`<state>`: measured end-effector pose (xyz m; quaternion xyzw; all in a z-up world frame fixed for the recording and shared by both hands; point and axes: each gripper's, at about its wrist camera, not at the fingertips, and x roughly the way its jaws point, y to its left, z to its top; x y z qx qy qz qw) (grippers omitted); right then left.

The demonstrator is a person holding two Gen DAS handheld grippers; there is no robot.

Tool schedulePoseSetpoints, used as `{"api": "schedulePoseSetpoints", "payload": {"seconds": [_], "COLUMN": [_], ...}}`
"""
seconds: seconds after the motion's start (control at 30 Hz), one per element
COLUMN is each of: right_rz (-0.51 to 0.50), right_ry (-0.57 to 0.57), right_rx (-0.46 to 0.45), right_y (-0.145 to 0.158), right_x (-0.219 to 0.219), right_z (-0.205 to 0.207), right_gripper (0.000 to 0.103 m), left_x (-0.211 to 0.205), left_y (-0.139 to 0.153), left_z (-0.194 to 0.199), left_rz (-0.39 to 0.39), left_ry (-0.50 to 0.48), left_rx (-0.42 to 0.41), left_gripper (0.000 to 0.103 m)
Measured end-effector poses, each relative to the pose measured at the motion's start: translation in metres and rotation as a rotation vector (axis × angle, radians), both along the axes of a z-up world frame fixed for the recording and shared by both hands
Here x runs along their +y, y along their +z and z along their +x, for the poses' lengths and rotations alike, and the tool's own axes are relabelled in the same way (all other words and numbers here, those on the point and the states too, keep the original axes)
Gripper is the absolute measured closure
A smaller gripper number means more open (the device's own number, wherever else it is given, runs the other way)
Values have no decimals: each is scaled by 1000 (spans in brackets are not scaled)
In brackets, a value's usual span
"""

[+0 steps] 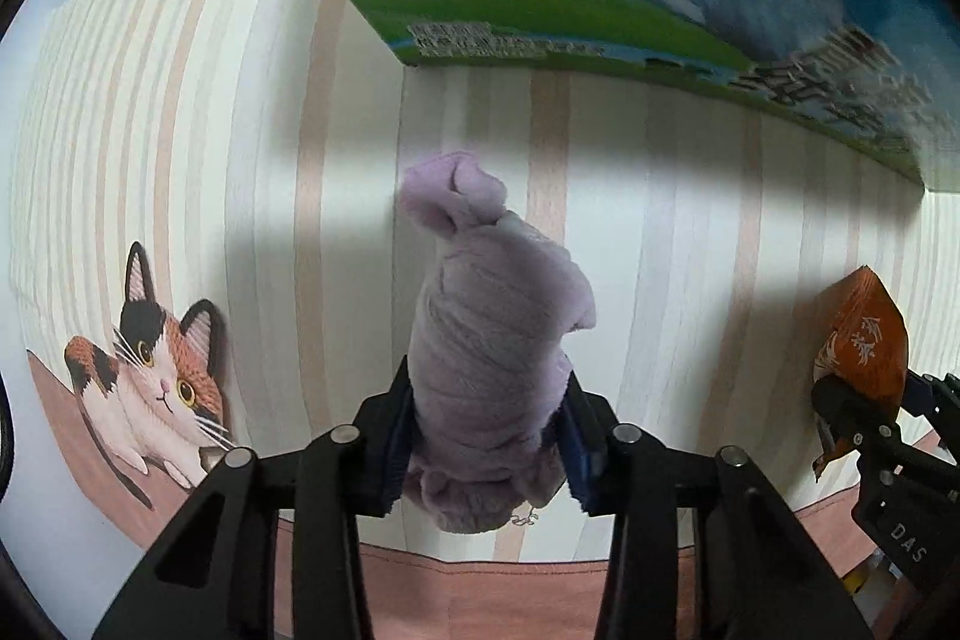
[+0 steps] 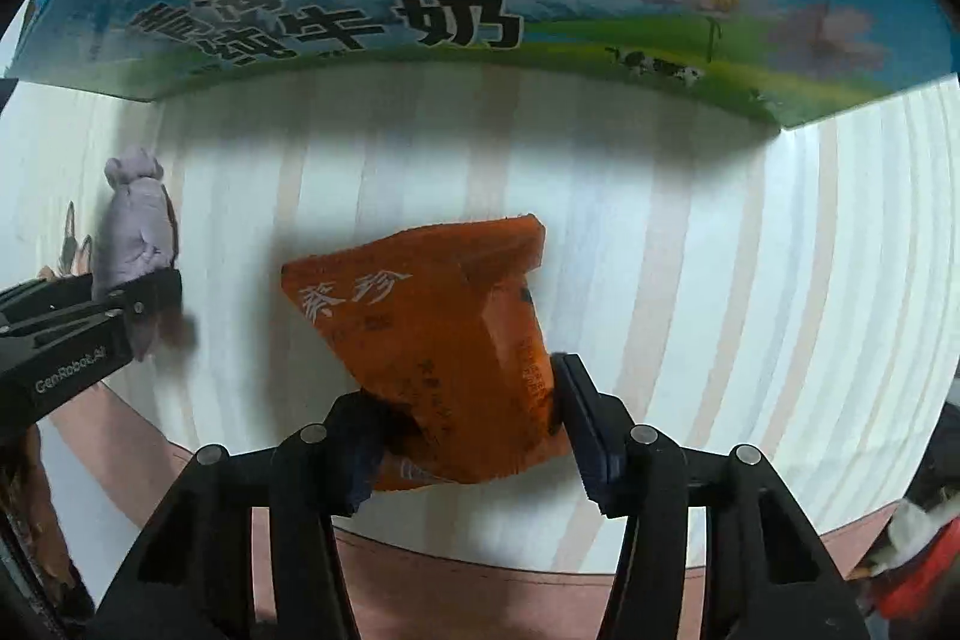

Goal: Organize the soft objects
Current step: 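Grasp the lilac cloth with left tool while right tool grasps orange bag, then carry cloth and orange bag into the box and release them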

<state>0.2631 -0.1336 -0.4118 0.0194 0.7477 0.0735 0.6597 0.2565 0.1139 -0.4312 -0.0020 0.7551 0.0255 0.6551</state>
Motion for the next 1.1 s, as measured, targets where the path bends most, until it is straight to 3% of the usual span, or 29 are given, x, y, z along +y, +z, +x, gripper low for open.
{"api": "schedulePoseSetpoints", "payload": {"seconds": [0.17, 0.33, 0.5, 0.6, 0.77, 0.93, 1.1], "right_rz": [63, 199, 323, 334, 370, 399, 400], "right_ry": [-19, -32, -85, -105, -157, -217, -256], "right_rx": [-11, -65, -165, -241, -263, -191, -118], "right_y": [26, 85, 154, 183, 189, 162, 125], "right_x": [10, 6, 0, 5, 22, 46, 59], "right_z": [-14, -19, 11, 47, 114, 144, 163], "right_gripper": [49, 49, 49, 49, 49, 49, 49], "left_x": [-8, -20, -20, -23, -33, -40, -36], "left_y": [25, 101, 182, 216, 226, 190, 151], "left_z": [-22, -34, 20, 74, 158, 228, 262], "left_rz": [-35, -118, -124, -41, 25, 102, 130], "left_ry": [-17, -80, -143, -187, -209, -240, -230], "left_rx": [-30, -126, -251, -330, -316, -206, -102], "left_gripper": [69, 69, 69, 69, 69, 69, 69]}}
